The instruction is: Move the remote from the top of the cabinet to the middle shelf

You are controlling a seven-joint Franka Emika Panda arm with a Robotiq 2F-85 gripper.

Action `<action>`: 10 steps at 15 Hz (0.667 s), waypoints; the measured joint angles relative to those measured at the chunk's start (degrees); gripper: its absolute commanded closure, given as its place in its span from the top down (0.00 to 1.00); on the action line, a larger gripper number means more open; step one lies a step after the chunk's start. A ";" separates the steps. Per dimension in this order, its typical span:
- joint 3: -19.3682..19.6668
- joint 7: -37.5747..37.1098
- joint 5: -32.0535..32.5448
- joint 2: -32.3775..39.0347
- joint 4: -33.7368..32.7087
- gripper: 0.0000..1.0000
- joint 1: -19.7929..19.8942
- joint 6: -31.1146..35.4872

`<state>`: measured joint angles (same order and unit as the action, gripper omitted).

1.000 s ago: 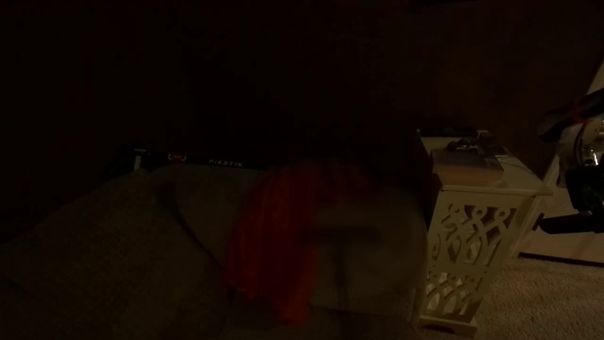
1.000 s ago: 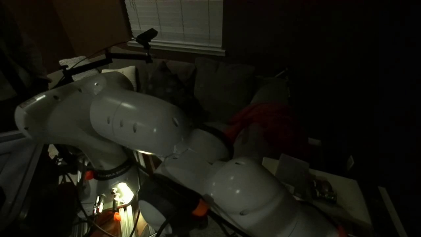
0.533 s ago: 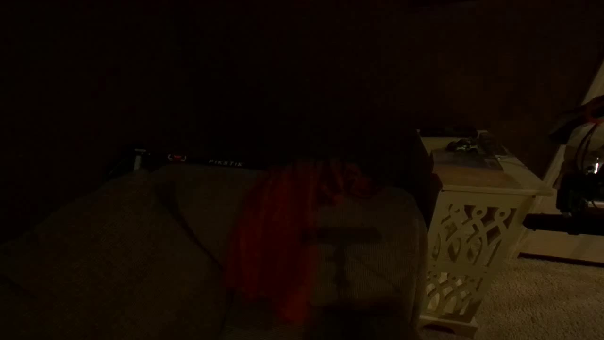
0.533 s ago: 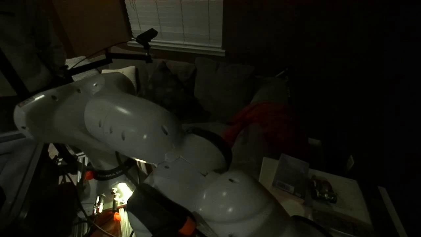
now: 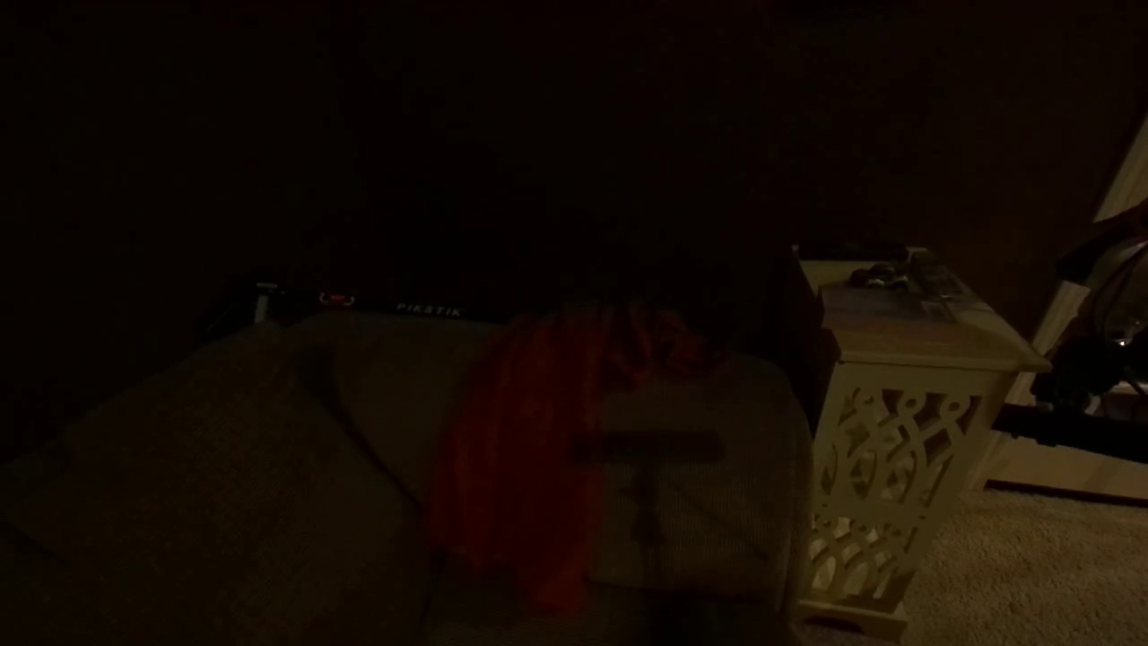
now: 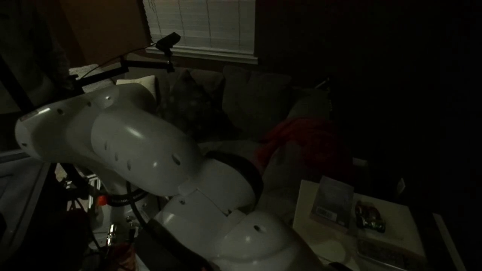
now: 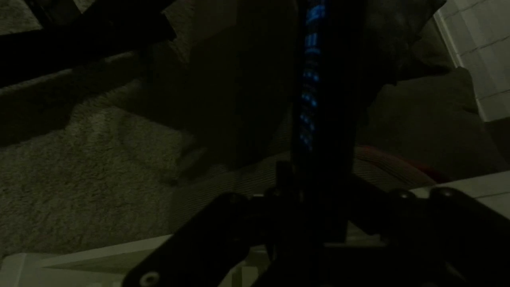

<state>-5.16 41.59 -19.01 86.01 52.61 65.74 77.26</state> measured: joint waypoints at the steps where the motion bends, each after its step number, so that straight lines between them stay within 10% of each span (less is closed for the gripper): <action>1: -0.01 0.01 -0.10 0.04 0.39 0.07 -0.03 1.38; 10: -0.81 -0.34 -6.98 0.33 6.22 0.07 0.16 19.91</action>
<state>-5.97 41.25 -25.98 86.34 58.82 65.90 97.17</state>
